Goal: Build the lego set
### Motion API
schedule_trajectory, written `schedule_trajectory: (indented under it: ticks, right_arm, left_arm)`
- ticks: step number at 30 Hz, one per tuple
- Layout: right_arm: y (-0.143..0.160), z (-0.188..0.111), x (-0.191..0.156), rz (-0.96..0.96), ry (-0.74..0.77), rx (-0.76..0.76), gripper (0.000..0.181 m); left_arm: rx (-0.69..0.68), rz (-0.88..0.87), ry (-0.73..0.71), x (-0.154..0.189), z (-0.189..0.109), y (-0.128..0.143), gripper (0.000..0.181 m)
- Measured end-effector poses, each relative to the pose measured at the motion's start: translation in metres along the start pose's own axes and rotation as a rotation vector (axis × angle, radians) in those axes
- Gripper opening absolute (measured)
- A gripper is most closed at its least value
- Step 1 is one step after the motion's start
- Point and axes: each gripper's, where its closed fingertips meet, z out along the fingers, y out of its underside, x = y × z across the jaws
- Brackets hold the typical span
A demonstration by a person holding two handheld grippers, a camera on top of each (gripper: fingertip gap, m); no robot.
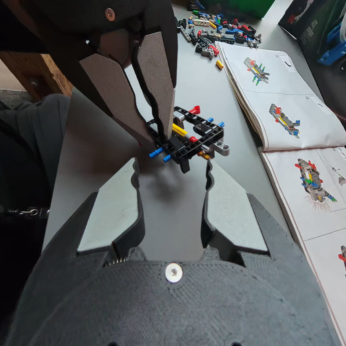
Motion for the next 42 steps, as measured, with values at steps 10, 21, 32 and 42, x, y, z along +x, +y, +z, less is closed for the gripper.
schedule_trajectory:
  ticks: [10,21,32,42]
  right_arm:
    - [0.003,-0.007,0.005,-0.218,0.164,-0.037,0.058]
    - [0.014,0.006,-0.009,-0.415,0.116,-0.159,0.050]
    - [0.011,0.004,-0.012,-0.545,-0.015,-0.258,0.041]
    - [0.010,0.006,-0.010,-0.382,-0.135,-0.236,0.031]
  left_arm:
    - [-0.002,-0.058,0.055,0.001,0.006,0.004,0.006]
    - [-0.021,-0.006,0.064,0.003,0.009,0.001,0.006]
    - [-0.066,0.020,0.097,0.003,0.010,0.001,0.006]
    - [-0.088,0.025,0.133,0.005,0.011,0.000,0.006]
